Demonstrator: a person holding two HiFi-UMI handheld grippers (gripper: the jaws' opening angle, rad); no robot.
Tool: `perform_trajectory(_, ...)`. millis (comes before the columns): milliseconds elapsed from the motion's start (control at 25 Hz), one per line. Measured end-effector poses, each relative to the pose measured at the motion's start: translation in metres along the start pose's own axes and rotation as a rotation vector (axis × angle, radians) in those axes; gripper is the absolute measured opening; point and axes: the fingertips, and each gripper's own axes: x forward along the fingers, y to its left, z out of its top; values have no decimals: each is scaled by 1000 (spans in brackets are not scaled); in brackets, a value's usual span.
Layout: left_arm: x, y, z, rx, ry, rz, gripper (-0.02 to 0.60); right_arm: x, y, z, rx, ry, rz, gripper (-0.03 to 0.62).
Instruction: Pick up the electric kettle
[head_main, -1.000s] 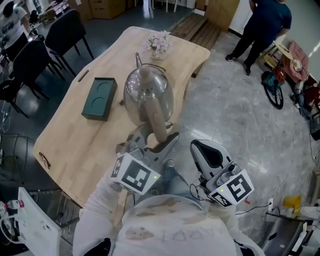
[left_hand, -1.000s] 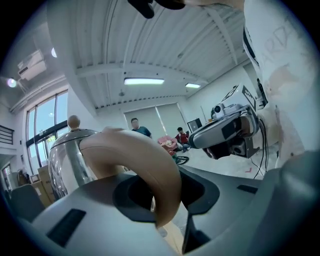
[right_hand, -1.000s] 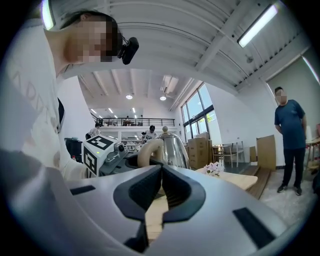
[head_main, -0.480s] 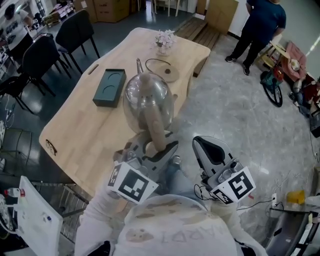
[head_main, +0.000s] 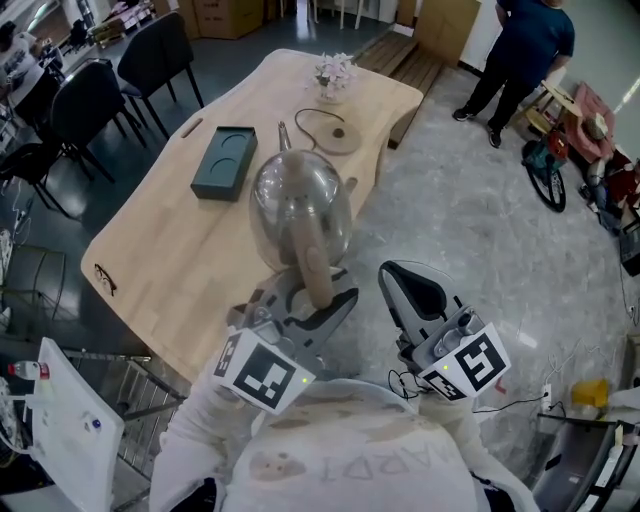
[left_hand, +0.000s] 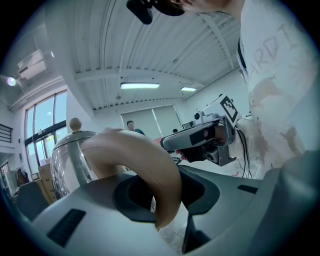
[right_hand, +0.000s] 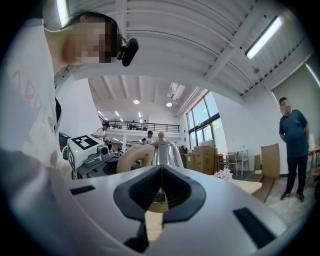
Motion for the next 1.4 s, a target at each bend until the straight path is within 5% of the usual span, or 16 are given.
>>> perform_trajectory(1400,-11,-31,45,-11,-43,92,103,-45,25,12,-82,26,61,17)
